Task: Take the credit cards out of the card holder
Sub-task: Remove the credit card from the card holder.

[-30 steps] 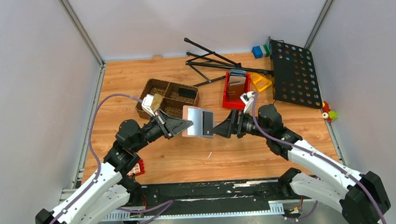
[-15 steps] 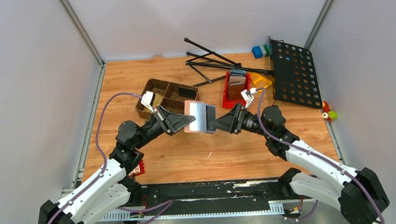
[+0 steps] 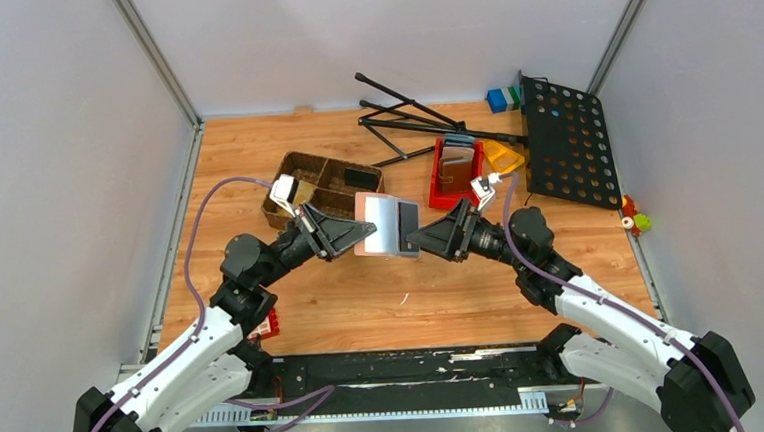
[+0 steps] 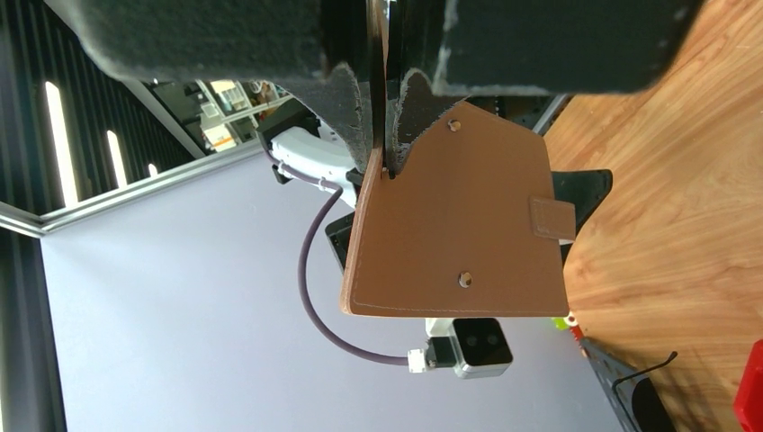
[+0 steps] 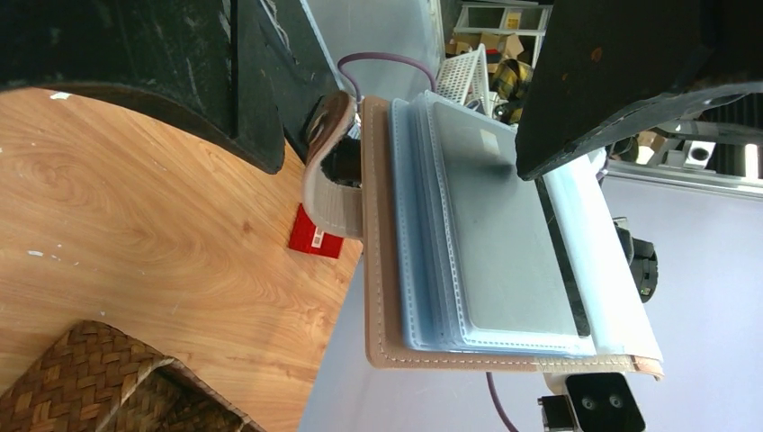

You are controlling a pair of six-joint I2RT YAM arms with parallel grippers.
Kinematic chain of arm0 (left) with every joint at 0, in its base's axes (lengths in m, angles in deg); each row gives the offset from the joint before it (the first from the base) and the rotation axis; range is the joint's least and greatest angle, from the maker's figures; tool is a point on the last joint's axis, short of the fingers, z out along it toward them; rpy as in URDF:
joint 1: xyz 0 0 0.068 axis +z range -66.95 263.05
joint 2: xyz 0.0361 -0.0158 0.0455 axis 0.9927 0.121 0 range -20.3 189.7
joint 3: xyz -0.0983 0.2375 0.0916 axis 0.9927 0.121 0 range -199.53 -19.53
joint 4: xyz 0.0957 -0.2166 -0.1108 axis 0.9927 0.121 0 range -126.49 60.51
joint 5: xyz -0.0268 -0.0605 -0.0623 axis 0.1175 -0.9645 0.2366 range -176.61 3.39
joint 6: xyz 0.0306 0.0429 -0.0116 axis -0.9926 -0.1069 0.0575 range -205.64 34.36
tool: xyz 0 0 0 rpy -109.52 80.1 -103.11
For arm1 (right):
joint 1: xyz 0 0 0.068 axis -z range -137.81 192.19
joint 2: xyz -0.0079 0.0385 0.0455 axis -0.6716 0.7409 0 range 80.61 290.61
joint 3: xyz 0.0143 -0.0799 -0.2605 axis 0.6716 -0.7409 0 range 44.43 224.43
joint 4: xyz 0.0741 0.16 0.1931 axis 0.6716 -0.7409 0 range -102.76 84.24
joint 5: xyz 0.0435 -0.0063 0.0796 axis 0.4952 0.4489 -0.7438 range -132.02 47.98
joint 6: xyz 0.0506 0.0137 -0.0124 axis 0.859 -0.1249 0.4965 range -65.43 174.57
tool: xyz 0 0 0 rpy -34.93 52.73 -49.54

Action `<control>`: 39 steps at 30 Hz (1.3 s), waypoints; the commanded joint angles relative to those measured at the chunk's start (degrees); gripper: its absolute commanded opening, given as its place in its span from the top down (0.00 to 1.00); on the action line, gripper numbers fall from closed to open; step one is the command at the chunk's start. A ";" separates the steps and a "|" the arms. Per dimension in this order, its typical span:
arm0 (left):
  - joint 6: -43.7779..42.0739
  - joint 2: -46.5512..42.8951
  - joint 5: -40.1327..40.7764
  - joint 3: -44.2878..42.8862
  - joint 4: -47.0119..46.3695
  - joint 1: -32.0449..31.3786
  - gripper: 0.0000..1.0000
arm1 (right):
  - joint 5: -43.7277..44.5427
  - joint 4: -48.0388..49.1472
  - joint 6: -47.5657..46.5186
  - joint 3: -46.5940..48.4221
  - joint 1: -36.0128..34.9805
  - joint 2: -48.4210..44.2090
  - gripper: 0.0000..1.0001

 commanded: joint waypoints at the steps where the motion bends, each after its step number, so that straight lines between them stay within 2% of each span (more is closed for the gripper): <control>1: 1.01 -1.95 -0.46 -3.52 -3.36 0.33 1.00 | -0.68 8.50 4.83 -1.14 0.06 -0.82 0.00; 7: 2.58 -2.26 -0.36 -3.99 -5.17 0.32 1.00 | -4.08 18.07 11.45 -1.08 -0.43 1.16 0.00; 11: 3.57 -1.92 -0.41 -3.80 -6.76 0.33 1.00 | -4.91 21.08 13.72 -0.04 -1.12 1.10 0.00; 13: 3.85 -2.00 -0.13 -3.05 -7.40 0.33 1.00 | -5.85 23.09 15.51 0.44 -1.17 1.02 0.03; 17: 3.29 -2.49 0.89 -1.39 -6.75 0.32 1.00 | -6.13 22.51 16.33 1.15 -1.16 -0.16 0.21; 22: -0.29 -3.03 0.74 -2.88 -1.02 0.32 1.00 | -3.32 18.02 14.72 0.04 -1.14 -4.37 0.46; 31: -1.01 -3.26 -0.14 -2.67 0.50 0.29 1.00 | -3.45 11.57 10.98 2.14 -1.14 -6.02 0.70; 35: -1.87 -4.16 -0.06 -2.14 1.97 0.28 1.00 | -3.68 9.33 9.22 2.16 -1.14 -5.86 0.86; 37: -3.55 -4.65 -0.06 -2.48 4.56 0.33 1.00 | -3.40 7.44 7.77 2.37 -1.08 -6.16 0.96; 39: -7.31 -5.31 0.44 -3.88 10.84 0.30 1.00 | -2.91 3.83 5.82 2.79 -1.11 -6.82 0.99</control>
